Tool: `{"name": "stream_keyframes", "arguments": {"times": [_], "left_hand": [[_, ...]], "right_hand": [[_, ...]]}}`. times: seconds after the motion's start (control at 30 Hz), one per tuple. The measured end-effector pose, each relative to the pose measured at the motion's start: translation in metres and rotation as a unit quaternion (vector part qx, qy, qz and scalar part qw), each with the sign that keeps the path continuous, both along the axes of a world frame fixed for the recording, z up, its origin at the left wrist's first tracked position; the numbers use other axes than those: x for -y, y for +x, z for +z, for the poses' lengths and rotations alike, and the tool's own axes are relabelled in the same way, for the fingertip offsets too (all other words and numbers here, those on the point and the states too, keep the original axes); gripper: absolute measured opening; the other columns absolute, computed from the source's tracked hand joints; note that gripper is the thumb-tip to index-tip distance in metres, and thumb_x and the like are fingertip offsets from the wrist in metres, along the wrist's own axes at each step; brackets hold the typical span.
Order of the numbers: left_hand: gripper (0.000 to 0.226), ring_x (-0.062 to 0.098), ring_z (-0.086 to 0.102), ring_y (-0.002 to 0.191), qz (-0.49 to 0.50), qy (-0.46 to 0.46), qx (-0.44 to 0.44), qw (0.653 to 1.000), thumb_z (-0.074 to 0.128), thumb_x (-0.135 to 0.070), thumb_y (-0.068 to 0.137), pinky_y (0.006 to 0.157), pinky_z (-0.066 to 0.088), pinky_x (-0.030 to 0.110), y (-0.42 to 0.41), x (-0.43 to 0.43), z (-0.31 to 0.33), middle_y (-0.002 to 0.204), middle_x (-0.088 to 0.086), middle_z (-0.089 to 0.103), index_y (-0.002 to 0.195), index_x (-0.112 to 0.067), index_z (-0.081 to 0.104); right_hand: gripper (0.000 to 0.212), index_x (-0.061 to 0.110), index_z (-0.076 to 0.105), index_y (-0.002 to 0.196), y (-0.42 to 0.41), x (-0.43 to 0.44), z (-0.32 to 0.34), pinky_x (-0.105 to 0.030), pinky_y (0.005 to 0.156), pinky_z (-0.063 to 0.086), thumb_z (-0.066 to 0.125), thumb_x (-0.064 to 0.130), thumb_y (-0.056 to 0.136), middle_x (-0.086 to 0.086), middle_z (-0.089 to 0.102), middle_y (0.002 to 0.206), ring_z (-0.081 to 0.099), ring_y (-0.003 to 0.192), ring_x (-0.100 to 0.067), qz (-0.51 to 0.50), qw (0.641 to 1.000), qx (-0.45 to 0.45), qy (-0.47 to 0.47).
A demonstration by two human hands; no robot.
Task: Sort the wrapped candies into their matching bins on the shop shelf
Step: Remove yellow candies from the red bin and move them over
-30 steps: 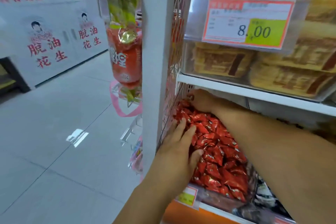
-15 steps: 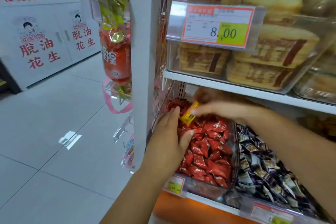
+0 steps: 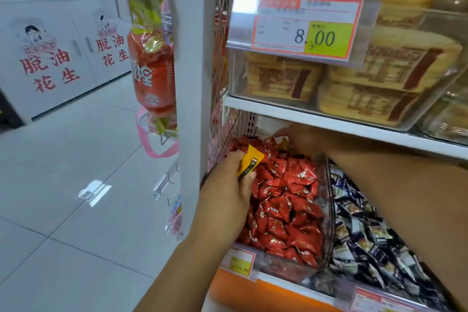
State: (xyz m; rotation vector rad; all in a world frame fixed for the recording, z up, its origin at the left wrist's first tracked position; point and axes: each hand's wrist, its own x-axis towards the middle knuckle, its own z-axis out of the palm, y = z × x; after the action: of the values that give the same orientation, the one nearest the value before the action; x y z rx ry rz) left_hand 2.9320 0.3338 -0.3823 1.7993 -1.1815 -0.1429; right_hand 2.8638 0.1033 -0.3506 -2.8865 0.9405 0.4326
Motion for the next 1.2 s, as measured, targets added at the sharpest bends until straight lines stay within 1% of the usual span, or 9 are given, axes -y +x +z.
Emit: {"name": "stream_keyframes", "arguments": {"times": [0.2,0.47,0.6,0.67,0.73,0.8,0.93,1.13,1.2], "left_hand": [[0.016,-0.003,0.051,0.080,-0.012,0.004,-0.014,1.000,0.052,-0.028,0.097,0.065,0.035,0.008,0.003,-0.002,-0.004,0.086,-0.016,0.057,0.112,-0.031,0.052],[0.017,-0.007,0.050,0.071,-0.006,-0.002,-0.026,1.000,0.054,-0.027,0.096,0.062,0.035,0.002,0.003,-0.001,-0.002,0.081,-0.022,0.052,0.111,-0.031,0.048],[0.019,-0.001,0.050,0.067,-0.009,-0.025,-0.048,0.998,0.052,-0.021,0.096,0.057,0.035,0.010,-0.002,0.003,0.003,0.075,-0.012,0.054,0.090,-0.035,0.041],[0.021,0.000,0.047,0.061,-0.007,-0.025,-0.068,0.997,0.052,-0.021,0.095,0.054,0.033,0.013,-0.004,0.004,0.005,0.070,-0.010,0.050,0.084,-0.032,0.039],[0.019,0.001,0.045,0.060,-0.009,-0.021,-0.087,0.996,0.056,-0.026,0.094,0.053,0.030,0.015,-0.004,0.004,0.006,0.069,-0.010,0.048,0.083,-0.030,0.041],[0.020,0.000,0.048,0.061,-0.014,-0.024,-0.113,0.993,0.063,-0.034,0.090,0.054,0.032,0.014,-0.004,0.002,0.009,0.069,-0.012,0.051,0.084,-0.030,0.045],[0.025,-0.012,0.058,0.076,-0.036,-0.025,-0.184,0.982,0.072,-0.033,0.082,0.064,0.041,0.005,-0.003,0.004,0.011,0.084,-0.023,0.066,0.102,-0.041,0.059],[0.003,0.000,0.055,0.063,-0.022,-0.011,-0.163,0.986,0.064,-0.031,0.089,0.055,0.038,0.007,0.002,0.004,0.008,0.070,-0.010,0.063,0.088,-0.031,0.061],[0.004,0.002,0.056,0.068,-0.027,-0.015,-0.169,0.985,0.061,-0.032,0.091,0.058,0.040,0.007,0.003,0.002,0.008,0.076,-0.006,0.064,0.093,-0.030,0.058]], "right_hand": [[0.032,0.006,0.060,0.124,0.007,-0.004,-0.004,-0.025,0.087,0.041,0.046,0.016,0.097,-0.012,0.058,0.128,0.056,0.115,-0.025,-0.034,0.996,-0.071,-0.050],[0.028,0.014,0.055,0.074,-0.013,0.006,0.010,-0.028,0.062,0.046,0.062,-0.013,0.078,-0.014,0.063,0.087,0.060,0.083,-0.036,-0.087,0.975,0.107,0.175],[0.020,0.017,0.059,0.088,-0.027,-0.001,0.013,-0.019,0.046,0.047,0.064,-0.002,0.085,-0.002,0.058,0.079,0.059,0.056,-0.010,-0.102,0.938,0.220,0.246],[0.011,0.017,0.063,0.096,-0.033,-0.009,0.014,-0.035,0.065,0.056,0.068,0.020,0.087,-0.008,0.064,0.086,0.065,0.072,-0.026,-0.087,0.918,0.263,0.286],[0.046,0.014,0.066,0.109,-0.039,-0.018,0.021,-0.050,0.095,0.048,0.071,0.048,0.079,-0.012,0.068,0.106,0.063,0.100,-0.036,-0.098,0.900,0.303,0.298],[0.038,0.018,0.063,0.116,-0.042,-0.033,0.028,-0.040,0.108,0.039,0.061,0.043,0.087,-0.003,0.065,0.117,0.059,0.110,-0.020,-0.098,0.891,0.305,0.321],[0.007,0.014,0.062,0.095,-0.040,-0.058,0.032,-0.026,0.090,0.052,0.058,0.015,0.090,-0.006,0.069,0.092,0.066,0.087,-0.013,-0.050,0.864,0.290,0.408],[0.066,-0.018,0.039,0.132,-0.017,0.007,0.006,-0.005,0.061,0.041,0.068,0.022,0.088,0.003,0.053,0.098,0.054,0.051,0.017,-0.130,0.890,0.308,0.309],[0.045,-0.014,0.057,0.118,-0.013,0.010,0.004,-0.006,0.053,0.040,0.067,0.019,0.089,-0.004,0.056,0.083,0.051,0.043,0.012,-0.136,0.927,0.255,0.238]]}}
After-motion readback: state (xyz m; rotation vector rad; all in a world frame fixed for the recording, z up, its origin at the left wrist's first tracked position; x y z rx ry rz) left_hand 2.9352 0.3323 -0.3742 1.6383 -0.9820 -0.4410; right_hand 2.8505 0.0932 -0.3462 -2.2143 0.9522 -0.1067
